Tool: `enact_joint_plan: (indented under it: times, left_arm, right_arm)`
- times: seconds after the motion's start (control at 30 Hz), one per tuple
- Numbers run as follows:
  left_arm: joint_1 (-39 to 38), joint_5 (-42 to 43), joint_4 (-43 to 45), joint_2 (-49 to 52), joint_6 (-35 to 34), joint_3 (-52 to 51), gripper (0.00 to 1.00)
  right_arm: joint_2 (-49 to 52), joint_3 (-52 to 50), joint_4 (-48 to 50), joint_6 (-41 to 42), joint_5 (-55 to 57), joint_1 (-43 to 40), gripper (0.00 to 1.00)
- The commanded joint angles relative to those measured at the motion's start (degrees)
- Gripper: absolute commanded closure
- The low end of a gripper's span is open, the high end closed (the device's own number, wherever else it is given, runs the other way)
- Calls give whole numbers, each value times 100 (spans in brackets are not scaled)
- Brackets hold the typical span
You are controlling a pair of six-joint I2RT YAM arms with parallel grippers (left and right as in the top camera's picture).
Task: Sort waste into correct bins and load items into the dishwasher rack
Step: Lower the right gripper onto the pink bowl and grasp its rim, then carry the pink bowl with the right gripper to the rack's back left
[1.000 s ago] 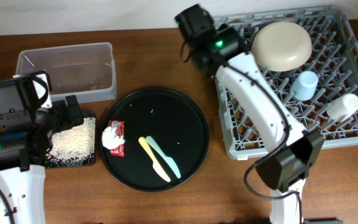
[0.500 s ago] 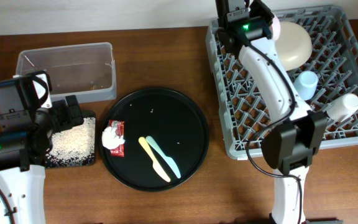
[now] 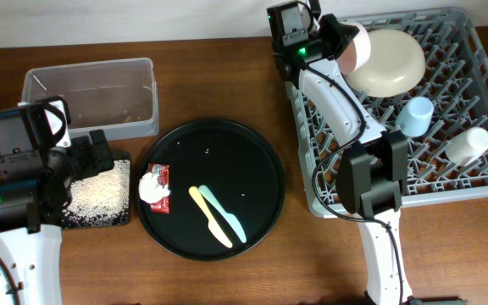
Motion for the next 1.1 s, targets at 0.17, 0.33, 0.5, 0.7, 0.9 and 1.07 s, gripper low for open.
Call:
enact_joint_plan:
  times: [0.17, 0.33, 0.5, 0.7, 0.9, 1.07]
  left_arm:
    - [22, -42, 7, -17, 2, 57, 1]
    - [22, -42, 7, -17, 4, 57, 1]
    - [22, -42, 7, -17, 2, 57, 1]
    - [22, -42, 7, -17, 4, 57, 1]
    - [22, -42, 7, -17, 4, 57, 1]
    - [22, -42, 7, -17, 4, 57, 1]
  right_arm:
    - [-17, 2, 35, 675, 514, 105, 96]
    - [164, 2, 39, 678, 737, 28, 96]
    - [289, 2, 37, 678, 745, 26, 96]
    - [295, 2, 35, 680, 743, 26, 96]
    - [295, 0, 39, 682, 743, -22, 96]
    - [295, 2, 37, 684, 743, -94, 96]
